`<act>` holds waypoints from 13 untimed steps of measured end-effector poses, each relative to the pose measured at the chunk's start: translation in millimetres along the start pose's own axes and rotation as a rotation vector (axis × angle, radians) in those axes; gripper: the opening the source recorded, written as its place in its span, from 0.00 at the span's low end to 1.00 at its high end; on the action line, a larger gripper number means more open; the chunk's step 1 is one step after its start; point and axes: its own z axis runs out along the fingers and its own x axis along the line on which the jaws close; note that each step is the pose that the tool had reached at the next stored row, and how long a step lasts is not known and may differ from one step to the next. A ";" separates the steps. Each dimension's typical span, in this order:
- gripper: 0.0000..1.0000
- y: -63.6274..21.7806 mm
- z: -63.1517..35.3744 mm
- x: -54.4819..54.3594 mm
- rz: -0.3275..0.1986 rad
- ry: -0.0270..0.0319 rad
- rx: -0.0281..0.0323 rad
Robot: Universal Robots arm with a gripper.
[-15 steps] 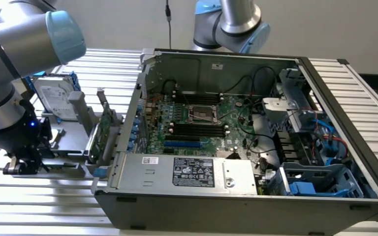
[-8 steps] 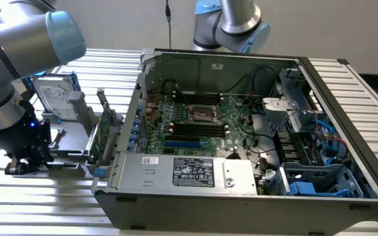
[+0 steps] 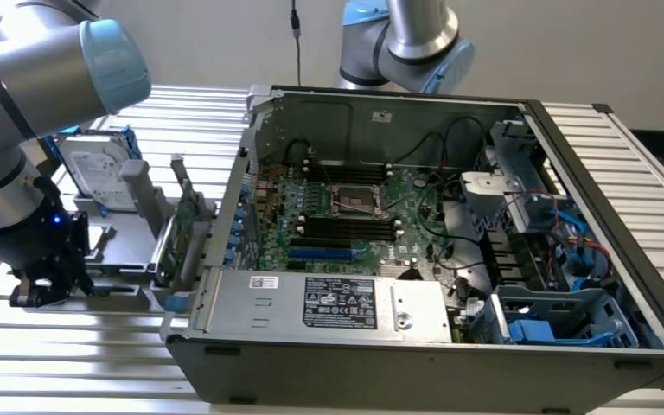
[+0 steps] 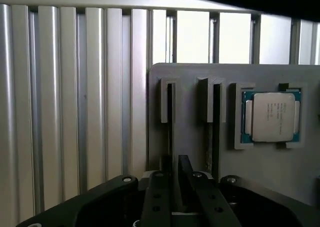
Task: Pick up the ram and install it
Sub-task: 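Pick up the ram and move it above insertion slot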
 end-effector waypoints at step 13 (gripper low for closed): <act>0.14 -0.5 0.0 0.0 0.045 -0.0018 0.0007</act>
